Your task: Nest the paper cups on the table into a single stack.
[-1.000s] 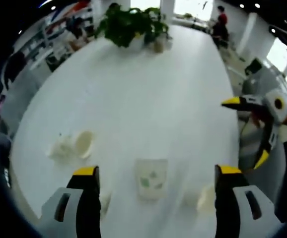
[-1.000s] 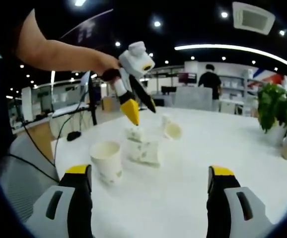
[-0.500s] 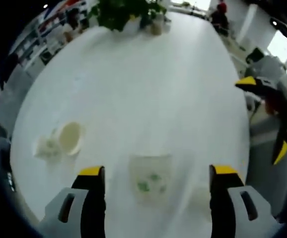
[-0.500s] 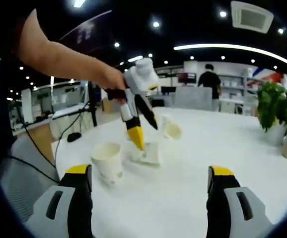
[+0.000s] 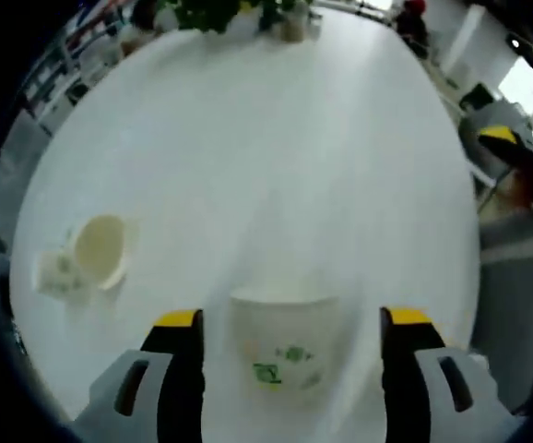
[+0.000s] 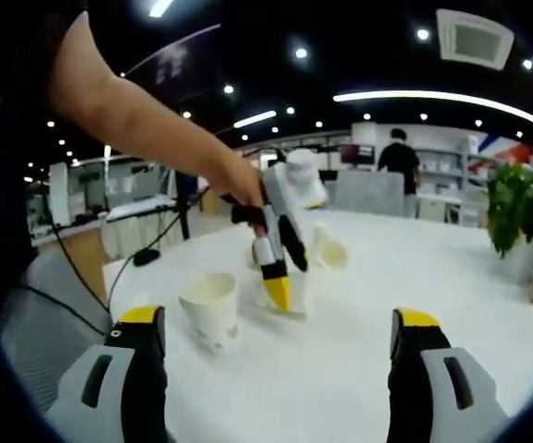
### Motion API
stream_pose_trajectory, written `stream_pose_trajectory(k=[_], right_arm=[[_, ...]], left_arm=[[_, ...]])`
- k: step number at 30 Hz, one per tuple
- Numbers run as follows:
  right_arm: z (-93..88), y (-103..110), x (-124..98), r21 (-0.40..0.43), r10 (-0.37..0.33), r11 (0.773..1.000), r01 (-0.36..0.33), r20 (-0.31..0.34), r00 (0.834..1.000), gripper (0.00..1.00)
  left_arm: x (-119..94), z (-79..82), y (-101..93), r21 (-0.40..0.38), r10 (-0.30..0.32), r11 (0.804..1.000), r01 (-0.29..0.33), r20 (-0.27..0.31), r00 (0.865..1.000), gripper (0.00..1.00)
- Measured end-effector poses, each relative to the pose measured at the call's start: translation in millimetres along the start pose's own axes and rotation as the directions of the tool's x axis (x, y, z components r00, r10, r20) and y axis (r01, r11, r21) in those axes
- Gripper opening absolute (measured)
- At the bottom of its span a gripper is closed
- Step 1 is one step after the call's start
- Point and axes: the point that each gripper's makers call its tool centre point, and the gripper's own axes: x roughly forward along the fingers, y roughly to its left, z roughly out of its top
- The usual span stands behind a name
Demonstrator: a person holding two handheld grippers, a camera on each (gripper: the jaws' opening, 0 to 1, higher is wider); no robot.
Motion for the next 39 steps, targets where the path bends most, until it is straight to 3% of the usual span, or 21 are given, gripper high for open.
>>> stream_pose_trajectory(k=[11,18,21,28,39], right_arm=[[0.8,-6.6,-2.0,0.03,-0.024,0.999,0.023,0.006,1.0,1.0],[1.1,-6.4,-1.8,0.031,-0.025,0.999,0.025,0.006,1.0,1.0],[1.4,-7.2,-1.9,0.035,-0.028,0.999,0.027,0.007,1.0,1.0],[1.7,-7.8,-2.1,0.039,-0.03,0.999,0.03,0.009,1.0,1.0],[0.4,-7.3,-1.9,0.04,-0.03,0.999,0.03,0.001,1.0,0.99]], left_arm=[[14.9,-6.8,4.7,-0.047,-0.008,0.999,0.007,-0.026,1.0,0.66],[19.1,-6.4,0.5,-0.076,-0.046,0.996,0.043,-0.037,0.998,0.5],[21.4,-8.6,-0.8,-0.079,-0.052,0.996,0.048,-0.049,0.997,0.48],[18.9,-7.3,0.3,-0.093,-0.046,0.995,0.043,-0.032,0.998,0.45],[11.0,1.8,6.1,-0.076,-0.03,0.996,0.034,0.046,0.998,0.42]])
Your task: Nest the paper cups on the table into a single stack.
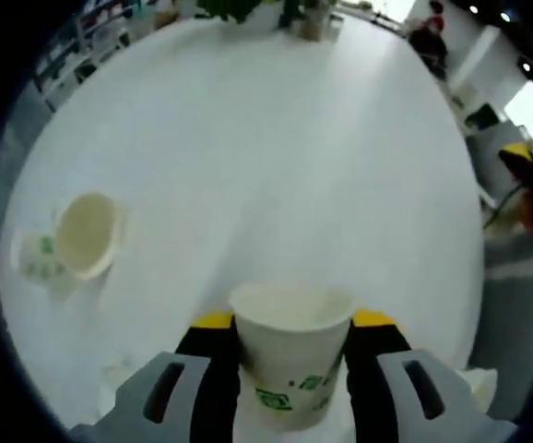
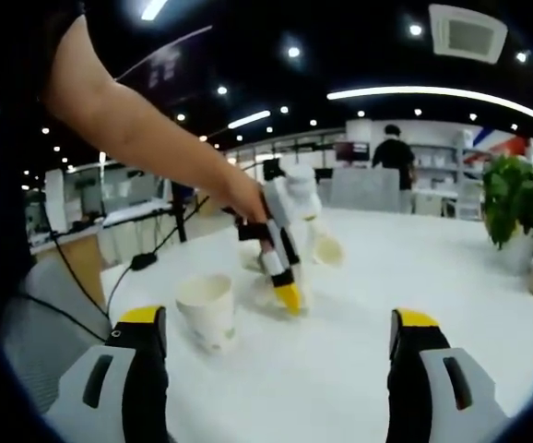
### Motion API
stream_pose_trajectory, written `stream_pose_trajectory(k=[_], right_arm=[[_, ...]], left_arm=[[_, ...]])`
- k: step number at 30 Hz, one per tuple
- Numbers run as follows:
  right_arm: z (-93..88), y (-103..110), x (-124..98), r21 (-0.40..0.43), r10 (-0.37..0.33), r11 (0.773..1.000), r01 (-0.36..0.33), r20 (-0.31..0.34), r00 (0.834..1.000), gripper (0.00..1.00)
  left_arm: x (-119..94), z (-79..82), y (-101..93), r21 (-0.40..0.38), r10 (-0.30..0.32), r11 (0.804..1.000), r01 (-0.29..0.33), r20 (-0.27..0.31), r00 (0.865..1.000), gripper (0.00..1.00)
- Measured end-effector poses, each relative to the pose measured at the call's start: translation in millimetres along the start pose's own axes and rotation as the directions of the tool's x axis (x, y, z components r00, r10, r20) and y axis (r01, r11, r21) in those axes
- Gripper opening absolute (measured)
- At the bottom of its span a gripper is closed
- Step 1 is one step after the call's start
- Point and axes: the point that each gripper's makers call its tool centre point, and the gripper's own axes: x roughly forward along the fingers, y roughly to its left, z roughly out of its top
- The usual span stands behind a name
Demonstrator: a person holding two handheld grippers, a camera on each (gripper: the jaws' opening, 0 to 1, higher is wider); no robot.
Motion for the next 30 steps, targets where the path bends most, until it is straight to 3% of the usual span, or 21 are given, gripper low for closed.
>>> stream_pose_trajectory(k=[8,12,22,30], right_arm=[[-1.4,0.9,0.6,-0.005,0.002,1.0,-0.002,-0.008,1.0,0.99],[-1.9,1.2,0.9,-0.009,0.004,1.0,-0.004,-0.011,1.0,0.99],[-3.9,0.5,1.3,-0.017,0.0,1.0,-0.001,-0.022,1.0,0.98],[-6.5,2.4,2.5,-0.027,0.004,1.0,-0.005,-0.035,0.999,0.98]], left_arm=[[-12.8,14.1,10.7,-0.021,0.021,1.0,-0.019,0.109,0.994,0.42],[-23.6,22.8,18.6,-0.048,0.05,0.998,-0.042,0.182,0.982,0.41],[-53.1,39.1,39.8,-0.158,0.105,0.986,-0.055,0.328,0.939,0.4],[-86.4,50.2,52.2,-0.198,0.146,0.978,-0.065,0.43,0.891,0.4]])
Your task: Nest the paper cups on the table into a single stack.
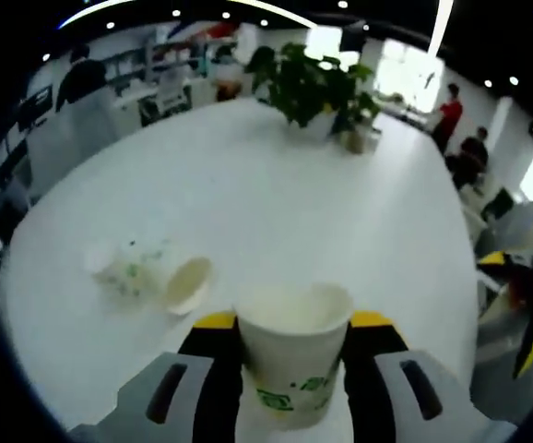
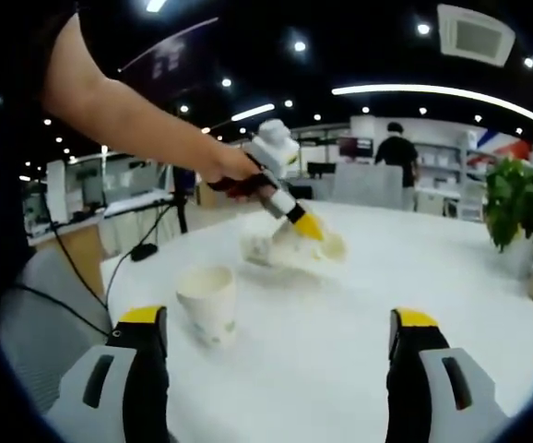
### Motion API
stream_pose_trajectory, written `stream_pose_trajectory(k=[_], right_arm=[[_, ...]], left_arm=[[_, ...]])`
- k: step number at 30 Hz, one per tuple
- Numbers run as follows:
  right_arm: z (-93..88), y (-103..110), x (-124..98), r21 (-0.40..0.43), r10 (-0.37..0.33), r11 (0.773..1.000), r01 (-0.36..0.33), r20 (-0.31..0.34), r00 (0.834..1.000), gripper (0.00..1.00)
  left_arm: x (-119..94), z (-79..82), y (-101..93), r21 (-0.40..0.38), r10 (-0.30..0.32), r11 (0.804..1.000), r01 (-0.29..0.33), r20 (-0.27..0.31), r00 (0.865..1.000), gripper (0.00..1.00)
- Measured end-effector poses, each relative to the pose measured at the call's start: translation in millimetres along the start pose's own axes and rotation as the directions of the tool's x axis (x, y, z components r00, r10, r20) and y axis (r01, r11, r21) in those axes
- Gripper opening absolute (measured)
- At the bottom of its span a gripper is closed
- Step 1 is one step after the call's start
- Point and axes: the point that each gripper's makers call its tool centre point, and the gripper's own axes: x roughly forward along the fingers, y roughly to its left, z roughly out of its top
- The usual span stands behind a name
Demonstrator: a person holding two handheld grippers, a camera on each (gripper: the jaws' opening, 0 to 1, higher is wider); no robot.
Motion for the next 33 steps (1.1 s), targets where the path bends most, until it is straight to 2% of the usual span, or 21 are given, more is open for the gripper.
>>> stream_pose_trajectory(k=[6,8,9,10,15,18,19,22,23,25,27,33], right_arm=[[-1.2,1.2,0.5,-0.01,0.0,1.0,0.0,-0.008,1.0,0.98],[-1.4,1.7,0.6,-0.017,-0.001,1.0,0.001,-0.012,1.0,0.98],[-1.6,1.8,0.6,-0.02,-0.002,1.0,0.002,-0.013,1.0,0.98],[-1.6,1.8,0.6,-0.02,-0.002,1.0,0.002,-0.013,1.0,0.98],[-2.4,0.3,0.5,-0.023,-0.007,1.0,0.007,-0.017,1.0,0.98],[-2.5,0.7,0.9,-0.024,-0.007,1.0,0.006,-0.019,1.0,0.98],[-2.4,1.0,1.1,-0.024,-0.007,1.0,0.006,-0.018,1.0,0.98],[-3.7,1.8,0.9,-0.031,-0.008,0.999,0.007,-0.025,1.0,0.98],[-3.8,2.1,0.6,-0.034,-0.008,0.999,0.007,-0.025,1.0,0.98],[-3.7,1.2,-0.1,-0.038,-0.013,0.999,0.012,-0.024,1.0,0.98],[-3.1,-2.0,-0.6,-0.027,-0.021,0.999,0.02,-0.019,1.0,0.99],[-4.0,-3.9,-1.2,-0.005,-0.027,1.0,0.027,-0.016,1.0,1.0]], left_arm=[[-15.1,10.7,4.9,0.007,0.025,1.0,-0.025,0.045,0.999,0.39],[-20.6,19.3,5.5,0.01,0.033,0.999,-0.034,0.087,0.996,0.39],[-24.3,29.4,3.2,0.017,0.024,0.999,-0.027,0.141,0.99,0.39],[-27.1,33.7,3.0,0.013,0.026,1.0,-0.029,0.163,0.986,0.38],[-46.0,59.4,-1.2,0.026,0.056,0.997,-0.067,0.304,0.951,0.38],[-57.0,71.0,-3.6,0.011,0.07,0.997,-0.08,0.388,0.919,0.38],[-59.5,72.0,-2.9,-0.004,0.08,0.996,-0.086,0.402,0.912,0.38],[-71.5,80.1,-5.3,-0.043,0.086,0.996,-0.075,0.488,0.869,0.38],[-74.1,80.6,-4.8,-0.051,0.093,0.996,-0.077,0.501,0.861,0.38],[-78.6,80.4,-3.7,-0.061,0.104,0.995,-0.085,0.516,0.85,0.38],[-84.3,82.6,-4.9,-0.078,0.098,0.995,-0.066,0.544,0.833,0.38],[-91.5,82.6,-3.6,-0.087,0.112,0.993,-0.076,0.56,0.821,0.37]])
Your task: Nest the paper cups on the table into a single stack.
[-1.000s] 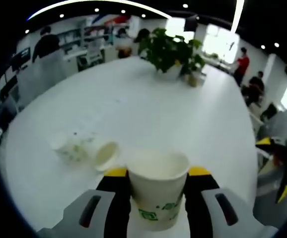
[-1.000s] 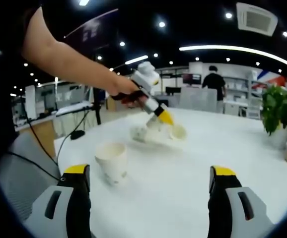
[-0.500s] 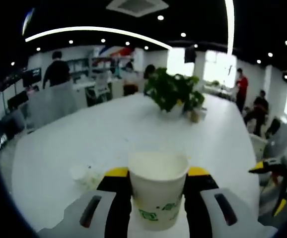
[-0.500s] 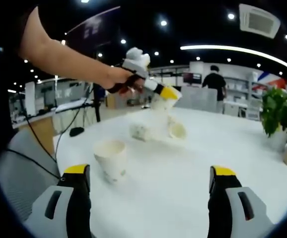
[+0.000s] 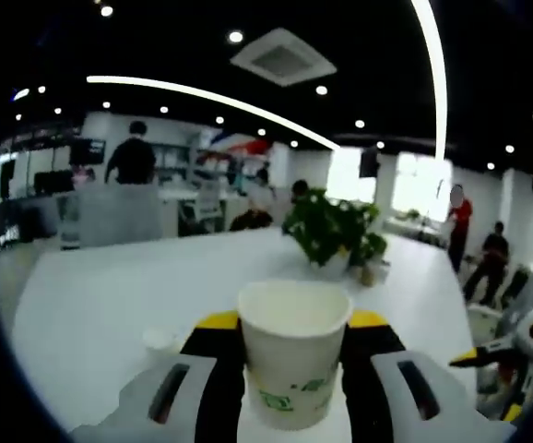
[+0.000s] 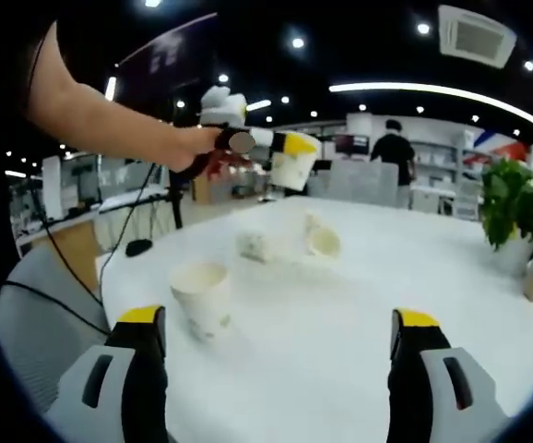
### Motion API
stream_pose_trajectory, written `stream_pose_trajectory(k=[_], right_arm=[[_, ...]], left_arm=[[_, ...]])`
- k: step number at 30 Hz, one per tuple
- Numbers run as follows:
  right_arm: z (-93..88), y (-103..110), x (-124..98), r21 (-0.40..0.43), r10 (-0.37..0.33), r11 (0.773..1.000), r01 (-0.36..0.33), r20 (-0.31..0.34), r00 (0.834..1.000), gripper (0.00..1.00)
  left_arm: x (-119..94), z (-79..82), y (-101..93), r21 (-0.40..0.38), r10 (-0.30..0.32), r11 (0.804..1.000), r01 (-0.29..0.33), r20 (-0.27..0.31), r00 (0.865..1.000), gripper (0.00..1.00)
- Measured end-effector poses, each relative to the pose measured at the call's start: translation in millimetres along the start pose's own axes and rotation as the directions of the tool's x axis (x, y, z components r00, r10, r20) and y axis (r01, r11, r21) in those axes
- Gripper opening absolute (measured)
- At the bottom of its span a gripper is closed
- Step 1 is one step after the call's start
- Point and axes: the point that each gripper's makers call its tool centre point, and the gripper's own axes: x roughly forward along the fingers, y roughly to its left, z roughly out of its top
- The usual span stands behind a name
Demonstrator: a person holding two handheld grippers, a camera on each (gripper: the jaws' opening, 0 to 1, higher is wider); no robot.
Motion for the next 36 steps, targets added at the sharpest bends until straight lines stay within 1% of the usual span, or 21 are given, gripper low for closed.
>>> stream_pose_trajectory(k=[7,8,15,21,25,30,36], right_arm=[[-0.8,2.9,1.2,-0.029,0.01,1.0,-0.01,-0.008,1.0,1.0],[-0.8,3.2,1.4,-0.03,0.011,0.999,-0.011,-0.008,1.0,1.0],[-1.3,4.3,2.8,-0.038,0.018,0.999,-0.018,-0.013,1.0,1.0],[-0.3,5.6,3.2,-0.046,0.022,0.999,-0.022,-0.011,1.0,1.0],[-0.1,5.5,3.2,-0.045,0.022,0.999,-0.022,-0.01,1.0,1.0],[0.3,5.7,3.3,-0.048,0.022,0.999,-0.023,-0.008,1.0,1.0],[1.4,7.6,2.9,-0.053,0.026,0.998,-0.026,-0.004,1.0,1.0]], left_arm=[[-1.2,1.8,-2.3,0.003,-0.003,1.0,0.003,0.011,1.0,0.38],[-1.7,3.7,-3.7,0.004,-0.007,1.0,0.007,0.02,1.0,0.37],[-3.3,7.9,-6.8,0.029,-0.018,0.999,0.017,0.03,0.999,0.37],[-5.9,11.2,-9.9,0.029,-0.021,0.999,0.02,0.043,0.999,0.37],[-11.1,7.8,-18.0,0.033,-0.027,0.999,0.025,0.048,0.998,0.37],[-17.4,7.8,-28.7,0.033,-0.033,0.999,0.031,0.063,0.997,0.37],[-26.0,6.8,-44.9,0.069,-0.056,0.996,0.051,0.073,0.996,0.36]])
